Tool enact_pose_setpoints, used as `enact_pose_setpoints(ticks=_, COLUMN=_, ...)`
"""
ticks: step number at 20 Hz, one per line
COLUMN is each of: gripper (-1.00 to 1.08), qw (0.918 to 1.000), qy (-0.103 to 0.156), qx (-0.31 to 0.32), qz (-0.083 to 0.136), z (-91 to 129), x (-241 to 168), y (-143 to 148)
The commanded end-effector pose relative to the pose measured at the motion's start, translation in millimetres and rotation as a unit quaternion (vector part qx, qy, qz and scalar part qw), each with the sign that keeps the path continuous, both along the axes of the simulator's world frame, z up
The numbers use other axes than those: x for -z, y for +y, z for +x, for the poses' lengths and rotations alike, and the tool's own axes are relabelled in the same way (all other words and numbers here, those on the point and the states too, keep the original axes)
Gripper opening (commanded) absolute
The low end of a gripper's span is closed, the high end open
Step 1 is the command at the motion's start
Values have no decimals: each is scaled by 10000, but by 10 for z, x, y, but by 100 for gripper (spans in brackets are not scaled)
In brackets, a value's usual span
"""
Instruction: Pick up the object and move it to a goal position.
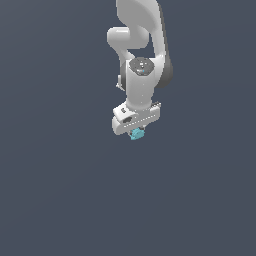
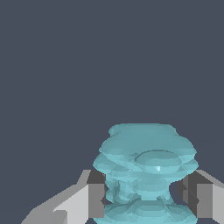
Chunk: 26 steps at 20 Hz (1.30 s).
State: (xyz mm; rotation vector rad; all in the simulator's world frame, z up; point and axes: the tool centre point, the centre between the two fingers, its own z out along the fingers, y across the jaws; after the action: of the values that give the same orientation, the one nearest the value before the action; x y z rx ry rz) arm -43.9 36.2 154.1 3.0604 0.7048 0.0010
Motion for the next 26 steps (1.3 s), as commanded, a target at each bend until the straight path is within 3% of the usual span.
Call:
enact_pose_setpoints(ticks=1, gripper=-100, qw=10000, qy=2, qx=3, qz=-1, z=104, x=-201, y=219)
enact_pose_setpoints(ticks=14, gripper=-100, qw=10000, qy=3, qx=6, qz=3, z=600, x=-1033, y=1130)
enact_pose_setpoints(ticks=26, gripper=-100, qw=10000, qy=5, qx=5, qz=5, z=808, x=-1333, y=1462)
